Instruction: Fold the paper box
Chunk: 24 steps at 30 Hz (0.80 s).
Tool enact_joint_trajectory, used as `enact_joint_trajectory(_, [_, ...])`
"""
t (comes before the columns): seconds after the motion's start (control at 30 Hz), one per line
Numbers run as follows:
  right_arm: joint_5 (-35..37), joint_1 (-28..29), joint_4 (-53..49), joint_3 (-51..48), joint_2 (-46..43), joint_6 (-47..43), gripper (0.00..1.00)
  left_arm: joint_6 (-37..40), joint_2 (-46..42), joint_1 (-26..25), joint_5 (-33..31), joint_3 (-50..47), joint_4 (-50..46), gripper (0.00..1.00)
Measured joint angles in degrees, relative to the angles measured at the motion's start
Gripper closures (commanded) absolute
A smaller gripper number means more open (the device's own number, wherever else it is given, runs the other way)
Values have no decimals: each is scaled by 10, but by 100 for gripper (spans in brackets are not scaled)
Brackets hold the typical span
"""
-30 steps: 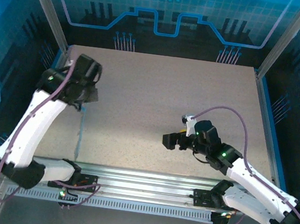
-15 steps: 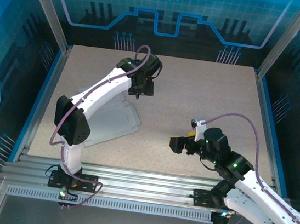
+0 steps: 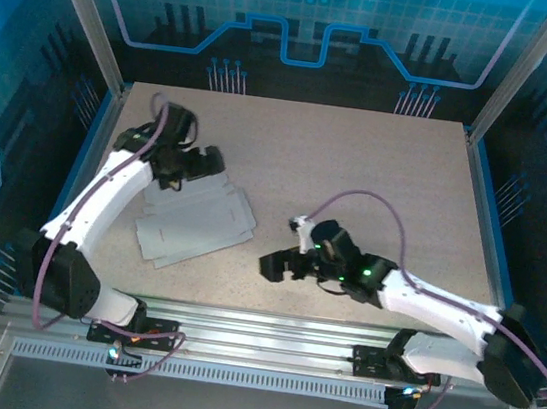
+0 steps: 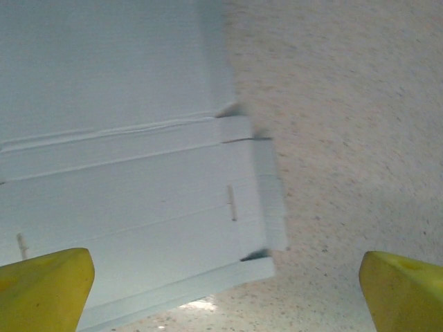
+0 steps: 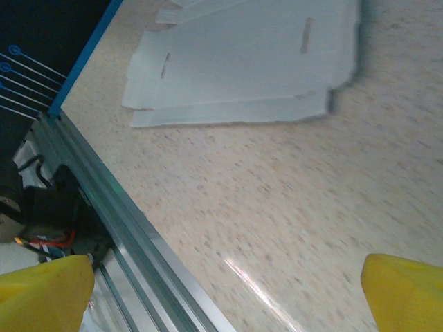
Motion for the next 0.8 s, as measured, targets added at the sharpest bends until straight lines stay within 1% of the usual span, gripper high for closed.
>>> enact_joint_trajectory(0.07, [-1, 15, 28, 39, 61, 12, 0, 4, 1, 26, 26, -25, 22, 1])
enact_joint_trajectory(0.13, [0, 28, 52, 80, 116, 24, 0, 8, 13, 37, 43, -33, 40, 1])
enact_joint_trajectory(0.27, [7, 44, 75, 163, 206, 52, 0, 7, 67, 56, 78, -34, 101, 1])
enact_joint_trajectory(0.37, [19, 46, 81, 209, 260, 77, 0, 3, 122, 69, 89, -28, 134, 1])
enact_joint_trajectory(0.53, [32, 46, 77, 261, 332, 108, 0, 7, 200, 74, 86, 6, 150, 1])
enact_joint_trajectory(0.67, [36, 47, 72, 289, 371, 129, 0, 13, 231, 74, 84, 32, 161, 1])
enact_joint_trajectory(0.8, [41, 49, 70, 297, 393, 144, 0, 15, 263, 74, 84, 50, 178, 1])
